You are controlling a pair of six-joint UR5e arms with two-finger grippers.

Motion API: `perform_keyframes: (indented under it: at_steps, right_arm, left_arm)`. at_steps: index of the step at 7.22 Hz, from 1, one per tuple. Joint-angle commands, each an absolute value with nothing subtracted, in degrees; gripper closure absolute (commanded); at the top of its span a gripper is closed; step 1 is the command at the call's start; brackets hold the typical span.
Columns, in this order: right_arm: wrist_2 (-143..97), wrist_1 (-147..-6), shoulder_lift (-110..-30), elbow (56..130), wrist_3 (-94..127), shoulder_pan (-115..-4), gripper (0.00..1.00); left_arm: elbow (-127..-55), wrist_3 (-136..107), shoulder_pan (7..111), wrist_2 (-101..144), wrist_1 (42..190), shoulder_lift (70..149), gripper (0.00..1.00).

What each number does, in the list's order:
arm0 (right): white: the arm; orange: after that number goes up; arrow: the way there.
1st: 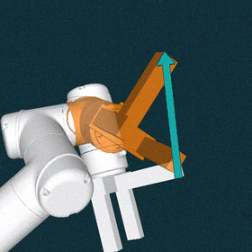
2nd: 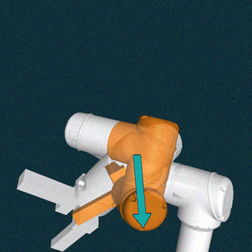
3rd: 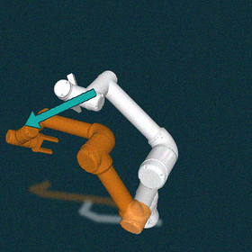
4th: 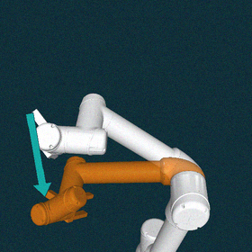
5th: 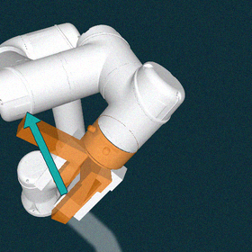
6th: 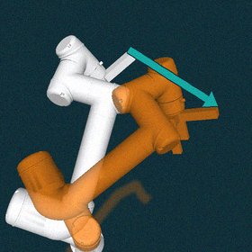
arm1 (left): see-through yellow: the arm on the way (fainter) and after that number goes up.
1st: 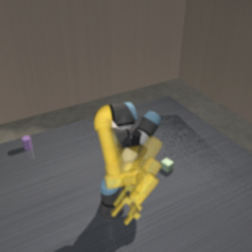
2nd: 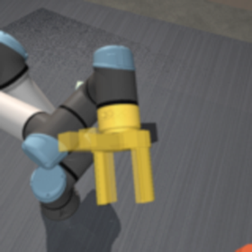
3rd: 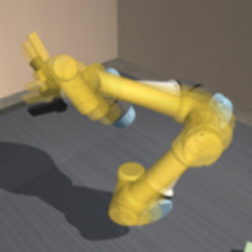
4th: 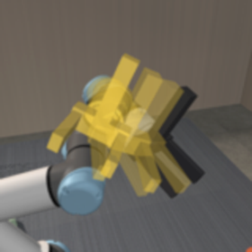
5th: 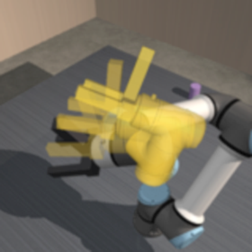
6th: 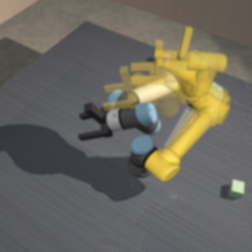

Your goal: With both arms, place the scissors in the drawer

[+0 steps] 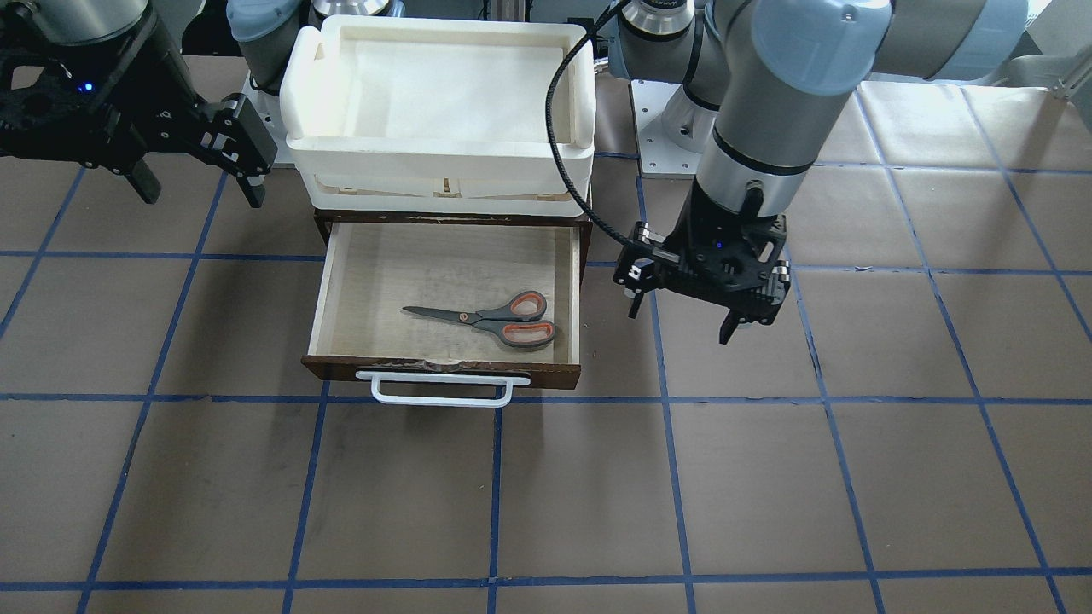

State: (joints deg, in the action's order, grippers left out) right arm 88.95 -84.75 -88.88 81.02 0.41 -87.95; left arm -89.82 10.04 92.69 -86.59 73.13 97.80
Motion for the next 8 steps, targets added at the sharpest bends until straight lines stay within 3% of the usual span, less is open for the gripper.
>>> perform_keyframes:
  at_steps: [1,5,8]
  right_arm:
    - [88.9,-84.6,-88.9,81.0,0.4,-88.0,0.00]
    - [88.9,-84.7,-88.8,81.1,0.3,-88.0,0.00]
    - [88.7,-84.8,-88.9,81.1,0.2,-88.0,0.00]
  left_arm:
    - [-90.6,8.0,87.2,-86.5,79.7,94.0,0.00]
    - [-91.6,8.1,85.4,-87.0,88.6,87.6,0.00]
    - [-96.2,1.4,86.0,-90.5,88.7,84.2,0.00]
